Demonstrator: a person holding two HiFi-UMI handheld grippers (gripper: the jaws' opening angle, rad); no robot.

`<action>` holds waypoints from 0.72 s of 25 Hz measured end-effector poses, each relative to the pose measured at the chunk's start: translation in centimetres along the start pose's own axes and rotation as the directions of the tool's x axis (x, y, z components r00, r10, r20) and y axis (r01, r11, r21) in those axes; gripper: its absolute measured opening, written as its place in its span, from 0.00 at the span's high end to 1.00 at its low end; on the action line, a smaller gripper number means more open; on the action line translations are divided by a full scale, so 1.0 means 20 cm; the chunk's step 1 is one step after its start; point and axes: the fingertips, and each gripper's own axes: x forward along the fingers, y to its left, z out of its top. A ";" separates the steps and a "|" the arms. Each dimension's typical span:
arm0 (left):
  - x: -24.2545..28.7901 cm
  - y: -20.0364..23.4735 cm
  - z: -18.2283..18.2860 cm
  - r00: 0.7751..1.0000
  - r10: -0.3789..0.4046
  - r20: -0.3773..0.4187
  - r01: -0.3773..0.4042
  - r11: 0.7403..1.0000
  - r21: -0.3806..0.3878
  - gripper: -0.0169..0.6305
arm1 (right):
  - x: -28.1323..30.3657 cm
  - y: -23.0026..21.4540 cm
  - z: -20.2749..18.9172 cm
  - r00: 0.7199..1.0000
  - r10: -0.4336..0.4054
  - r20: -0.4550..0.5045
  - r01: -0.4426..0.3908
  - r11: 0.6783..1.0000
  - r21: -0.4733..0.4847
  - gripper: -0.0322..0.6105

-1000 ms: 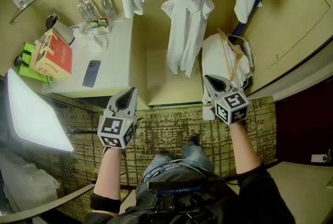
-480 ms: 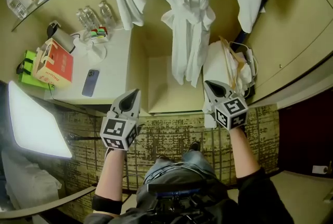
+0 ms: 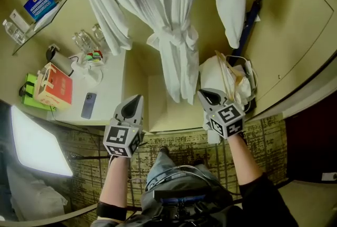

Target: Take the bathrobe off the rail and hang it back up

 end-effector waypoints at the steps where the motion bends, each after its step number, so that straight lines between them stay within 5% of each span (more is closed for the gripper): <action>1: 0.04 0.00 0.02 1.000 -0.011 0.012 0.011 1.000 0.009 0.97 | 0.01 -0.02 0.02 1.000 -0.005 0.002 0.005 1.000 -0.007 0.92; 10: 0.36 0.12 0.39 0.990 -0.067 0.125 0.048 0.988 0.147 0.89 | 0.16 -0.03 0.34 0.998 -0.027 0.062 0.031 0.997 -0.066 0.92; 18: 0.61 0.27 1.03 0.962 -0.073 0.265 -0.025 0.936 0.350 0.71 | 0.33 -0.04 1.01 0.983 0.000 0.186 0.038 0.979 -0.202 0.92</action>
